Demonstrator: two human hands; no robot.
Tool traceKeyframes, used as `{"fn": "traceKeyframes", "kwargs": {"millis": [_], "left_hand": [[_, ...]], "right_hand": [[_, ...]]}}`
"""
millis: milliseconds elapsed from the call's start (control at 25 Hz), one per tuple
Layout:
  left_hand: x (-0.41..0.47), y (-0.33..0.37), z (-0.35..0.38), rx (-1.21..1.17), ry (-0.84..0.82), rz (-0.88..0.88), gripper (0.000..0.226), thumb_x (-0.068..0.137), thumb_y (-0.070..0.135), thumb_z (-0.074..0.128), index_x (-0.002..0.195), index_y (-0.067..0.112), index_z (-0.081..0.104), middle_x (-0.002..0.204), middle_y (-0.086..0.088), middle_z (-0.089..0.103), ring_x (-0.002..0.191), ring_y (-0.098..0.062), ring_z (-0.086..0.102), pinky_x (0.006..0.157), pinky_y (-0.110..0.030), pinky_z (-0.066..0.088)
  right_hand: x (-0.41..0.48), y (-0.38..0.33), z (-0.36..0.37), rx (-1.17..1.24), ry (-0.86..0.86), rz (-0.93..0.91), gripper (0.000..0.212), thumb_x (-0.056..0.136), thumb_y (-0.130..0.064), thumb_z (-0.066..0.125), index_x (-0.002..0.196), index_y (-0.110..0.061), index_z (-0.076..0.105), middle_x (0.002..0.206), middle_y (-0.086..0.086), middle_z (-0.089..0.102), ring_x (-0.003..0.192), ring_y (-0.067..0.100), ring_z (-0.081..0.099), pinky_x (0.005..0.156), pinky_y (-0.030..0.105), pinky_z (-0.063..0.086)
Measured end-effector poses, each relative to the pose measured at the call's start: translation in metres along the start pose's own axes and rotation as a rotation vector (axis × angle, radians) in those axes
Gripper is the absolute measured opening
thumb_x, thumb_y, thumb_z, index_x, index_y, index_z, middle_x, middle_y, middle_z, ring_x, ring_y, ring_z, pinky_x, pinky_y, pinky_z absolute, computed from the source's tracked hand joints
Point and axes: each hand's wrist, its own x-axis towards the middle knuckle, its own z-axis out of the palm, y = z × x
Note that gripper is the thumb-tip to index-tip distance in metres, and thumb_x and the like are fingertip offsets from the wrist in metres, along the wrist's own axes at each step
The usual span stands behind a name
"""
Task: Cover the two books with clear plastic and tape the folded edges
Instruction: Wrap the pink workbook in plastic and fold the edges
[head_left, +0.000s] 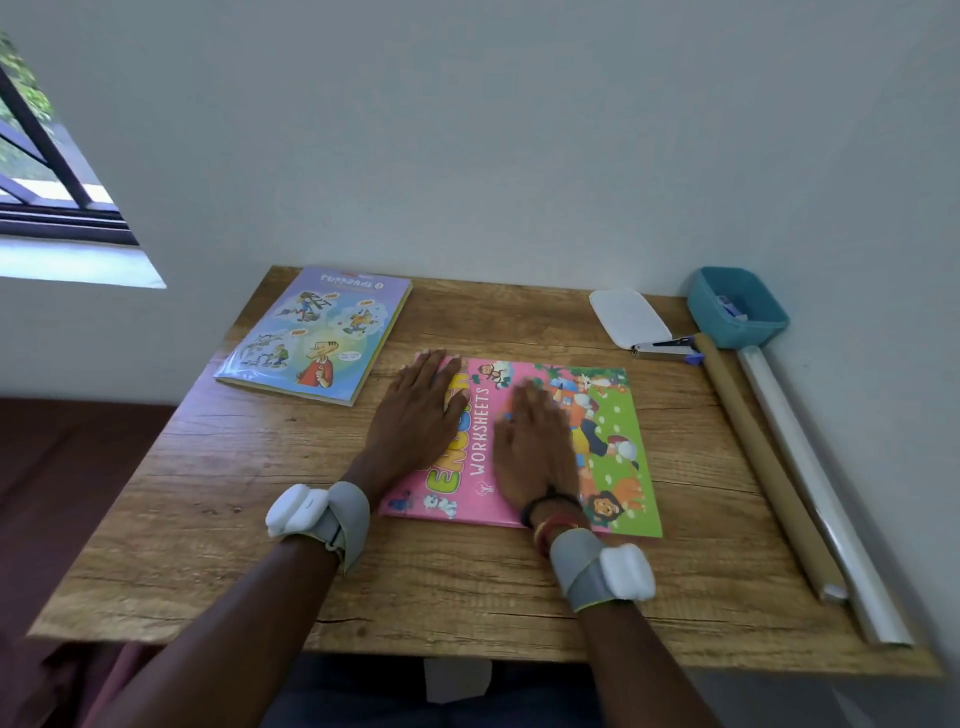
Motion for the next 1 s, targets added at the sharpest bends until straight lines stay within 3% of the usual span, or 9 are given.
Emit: {"fn": "traceKeyframes", "kwargs": {"millis": [160, 280, 400, 480, 560, 640, 800, 1000], "left_hand": [[-0.001, 0.001, -0.002, 0.017, -0.004, 0.025, 0.071, 0.092, 0.055, 0.015, 0.148, 0.017, 0.037, 0.156, -0.007, 0.033, 0.146, -0.025, 0.025, 0.118, -0.045, 0.022], [-0.003, 0.002, -0.004, 0.055, -0.02, 0.02, 0.073, 0.091, 0.056, 0.012, 0.148, 0.017, 0.036, 0.156, -0.007, 0.034, 0.146, -0.025, 0.026, 0.117, -0.049, 0.022], [0.001, 0.009, -0.01, 0.174, 0.029, 0.02, 0.065, 0.094, 0.05, 0.019, 0.14, 0.015, 0.048, 0.148, -0.011, 0.045, 0.141, -0.029, 0.035, 0.114, -0.057, 0.024], [0.011, 0.023, -0.011, 0.198, 0.081, 0.106, 0.054, 0.098, 0.041, 0.028, 0.132, 0.009, 0.056, 0.142, -0.014, 0.052, 0.137, -0.032, 0.041, 0.113, -0.058, 0.026], [0.021, 0.04, -0.005, 0.148, 0.068, 0.236, 0.049, 0.099, 0.03, 0.031, 0.13, 0.005, 0.058, 0.138, -0.015, 0.056, 0.134, -0.031, 0.046, 0.112, -0.054, 0.032], [0.027, 0.043, 0.004, 0.085, 0.024, 0.275, 0.047, 0.1, 0.026, 0.03, 0.131, 0.004, 0.058, 0.135, -0.014, 0.058, 0.131, -0.03, 0.05, 0.111, -0.048, 0.036], [0.025, 0.019, 0.013, 0.029, 0.035, 0.222, 0.048, 0.101, 0.036, 0.033, 0.14, 0.014, 0.05, 0.143, -0.005, 0.052, 0.136, -0.023, 0.043, 0.114, -0.04, 0.03], [0.026, 0.002, 0.011, 0.045, 0.007, 0.158, 0.056, 0.1, 0.045, 0.019, 0.146, 0.022, 0.042, 0.152, -0.008, 0.041, 0.143, -0.024, 0.033, 0.119, -0.041, 0.023]], "right_hand": [[-0.002, 0.066, -0.028, -0.046, 0.016, 0.171, 0.057, 0.101, -0.036, 0.016, 0.152, -0.012, 0.02, 0.16, 0.004, 0.018, 0.148, 0.02, 0.013, 0.12, 0.038, 0.006], [-0.001, 0.068, -0.03, -0.06, -0.006, 0.186, 0.054, 0.103, -0.035, 0.024, 0.152, -0.015, 0.021, 0.161, 0.001, 0.016, 0.148, 0.018, 0.011, 0.121, 0.04, 0.004], [-0.001, 0.06, -0.033, -0.138, 0.02, 0.229, 0.054, 0.101, -0.033, 0.022, 0.151, -0.014, 0.024, 0.159, 0.005, 0.02, 0.148, 0.024, 0.013, 0.12, 0.043, 0.005], [0.009, 0.04, -0.03, -0.161, 0.057, 0.1, 0.057, 0.097, -0.032, 0.017, 0.15, -0.014, 0.027, 0.157, 0.008, 0.025, 0.146, 0.029, 0.017, 0.12, 0.046, 0.008], [0.026, 0.014, -0.021, -0.087, -0.024, -0.107, 0.055, 0.098, -0.031, 0.019, 0.151, -0.015, 0.024, 0.159, 0.007, 0.02, 0.147, 0.027, 0.015, 0.12, 0.045, 0.008], [0.04, 0.007, -0.012, -0.079, -0.088, -0.167, 0.054, 0.101, -0.032, 0.021, 0.152, -0.015, 0.02, 0.16, 0.004, 0.017, 0.148, 0.022, 0.013, 0.12, 0.043, 0.008], [0.045, 0.049, -0.017, -0.097, -0.029, -0.066, 0.054, 0.101, -0.037, 0.017, 0.15, -0.015, 0.027, 0.158, 0.002, 0.025, 0.147, 0.019, 0.017, 0.119, 0.038, 0.01], [0.048, 0.078, -0.021, -0.127, 0.023, 0.089, 0.056, 0.101, -0.041, 0.018, 0.15, -0.014, 0.025, 0.158, 0.004, 0.025, 0.147, 0.022, 0.015, 0.12, 0.041, 0.01]]}}
